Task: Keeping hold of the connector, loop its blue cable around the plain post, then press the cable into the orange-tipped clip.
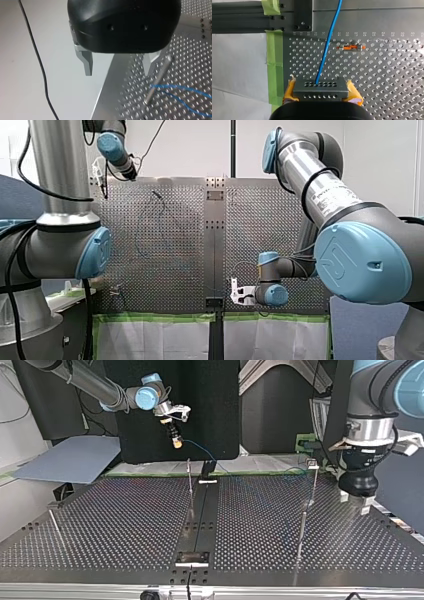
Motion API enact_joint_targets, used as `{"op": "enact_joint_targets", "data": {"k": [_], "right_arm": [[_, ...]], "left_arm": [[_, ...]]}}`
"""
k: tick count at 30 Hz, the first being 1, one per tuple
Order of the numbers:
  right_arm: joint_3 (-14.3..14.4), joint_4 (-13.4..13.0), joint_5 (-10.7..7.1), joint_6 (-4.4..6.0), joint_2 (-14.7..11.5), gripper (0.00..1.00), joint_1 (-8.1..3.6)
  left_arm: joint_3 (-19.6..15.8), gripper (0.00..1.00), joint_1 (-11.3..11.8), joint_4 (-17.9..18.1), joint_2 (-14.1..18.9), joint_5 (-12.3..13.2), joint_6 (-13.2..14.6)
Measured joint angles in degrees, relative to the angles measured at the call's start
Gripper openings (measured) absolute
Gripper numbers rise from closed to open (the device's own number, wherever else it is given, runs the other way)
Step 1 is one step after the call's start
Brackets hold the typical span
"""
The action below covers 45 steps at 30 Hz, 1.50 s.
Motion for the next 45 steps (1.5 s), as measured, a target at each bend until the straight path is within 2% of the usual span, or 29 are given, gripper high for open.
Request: {"op": "enact_joint_targets", "data": {"k": [4, 7, 17, 20, 26, 34, 38, 45], "right_arm": [[0.0, 0.0, -0.05, 0.02, 0.0, 0.11, -0.01], [-0.1, 0.1, -0.06, 0.03, 0.0, 0.11, -0.02], [-0.1, 0.3, -0.06, 0.08, 0.0, 0.11, 0.00], [-0.1, 0.4, -0.06, 0.08, 0.0, 0.11, 0.07], [-0.1, 0.6, -0.06, 0.07, 0.0, 0.11, 0.23], [-0.1, 0.5, -0.07, 0.11, 0.0, 0.11, 0.28], [-0.1, 0.5, -0.47, 0.12, 0.0, 0.11, 0.29], [-0.1, 0.3, -0.99, 0.27, 0.0, 0.11, 0.29]], "left_arm": [[2.2, 0.98, -1.8, -2.2, -1.0, 0.9, 2.2], [3.7, 0.98, -3.3, -3.7, -2.3, 0.5, 3.7], [9.9, 0.98, -9.8, -10.2, -8.6, -5.5, 10.2], [10.6, 0.98, -11.8, -12.2, -9.5, -6.7, 11.9], [10.8, 0.98, -14.8, -15.6, -9.9, -7.4, 12.2], [10.8, 0.98, -14.9, -19.8, -10.3, -8.4, 11.6], [10.8, 0.98, -14.7, -21.7, -11.1, -10.3, 11.7], [10.8, 0.98, -14.4, -22.3, -11.5, -13.7, 11.8]]}}
